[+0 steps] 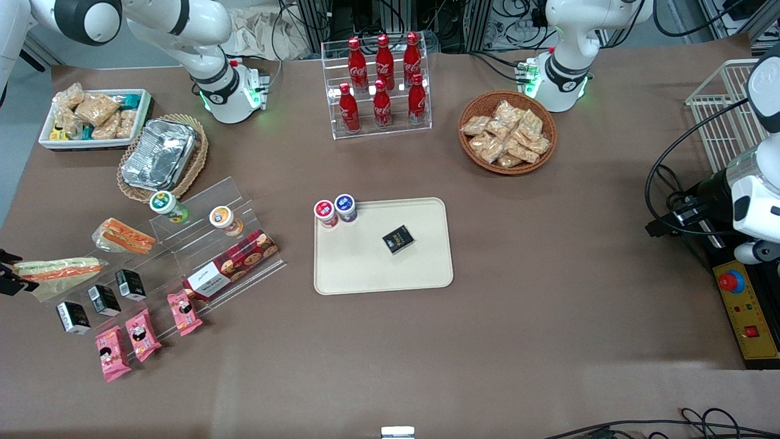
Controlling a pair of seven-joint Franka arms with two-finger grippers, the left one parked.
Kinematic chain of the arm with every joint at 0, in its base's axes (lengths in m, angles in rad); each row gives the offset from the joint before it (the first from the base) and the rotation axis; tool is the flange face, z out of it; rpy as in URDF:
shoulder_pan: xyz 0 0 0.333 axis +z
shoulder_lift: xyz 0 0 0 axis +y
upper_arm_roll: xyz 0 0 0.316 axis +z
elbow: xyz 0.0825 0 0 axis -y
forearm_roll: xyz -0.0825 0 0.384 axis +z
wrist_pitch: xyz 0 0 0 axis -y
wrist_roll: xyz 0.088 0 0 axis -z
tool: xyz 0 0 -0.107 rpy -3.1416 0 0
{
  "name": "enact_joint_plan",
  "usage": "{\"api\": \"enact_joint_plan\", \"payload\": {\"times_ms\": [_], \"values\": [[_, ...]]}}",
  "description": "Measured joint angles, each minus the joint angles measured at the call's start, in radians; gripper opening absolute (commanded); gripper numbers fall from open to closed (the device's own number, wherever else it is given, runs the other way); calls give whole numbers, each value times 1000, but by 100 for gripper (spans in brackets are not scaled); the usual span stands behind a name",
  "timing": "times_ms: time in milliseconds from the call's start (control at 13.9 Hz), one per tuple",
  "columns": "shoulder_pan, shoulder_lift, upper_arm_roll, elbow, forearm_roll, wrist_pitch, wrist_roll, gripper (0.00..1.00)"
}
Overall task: Place sandwich on tray
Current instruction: 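Lower the open right gripper around the wrapped triangle sandwich, then close the right gripper on the sandwich and lift it off the stand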
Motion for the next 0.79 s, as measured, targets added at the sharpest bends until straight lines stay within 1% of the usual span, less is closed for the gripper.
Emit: {"api": "enact_joint_plan", "payload": {"times_ms": [72, 216, 289, 361, 433, 505, 649, 794], "values": [[0, 2, 0, -1, 1, 6, 0, 96], [0, 6, 0, -7, 13, 11, -2, 93], [0, 8, 0, -14, 37, 12, -9, 89], [-2, 12, -1, -20, 67, 13, -20, 82], [-6, 14, -1, -29, 89, 17, -33, 81], [-10, 14, -1, -36, 98, 23, -44, 73], [-15, 14, -1, -40, 103, 28, -51, 69], [-15, 14, -1, -40, 103, 31, -52, 69]]}}
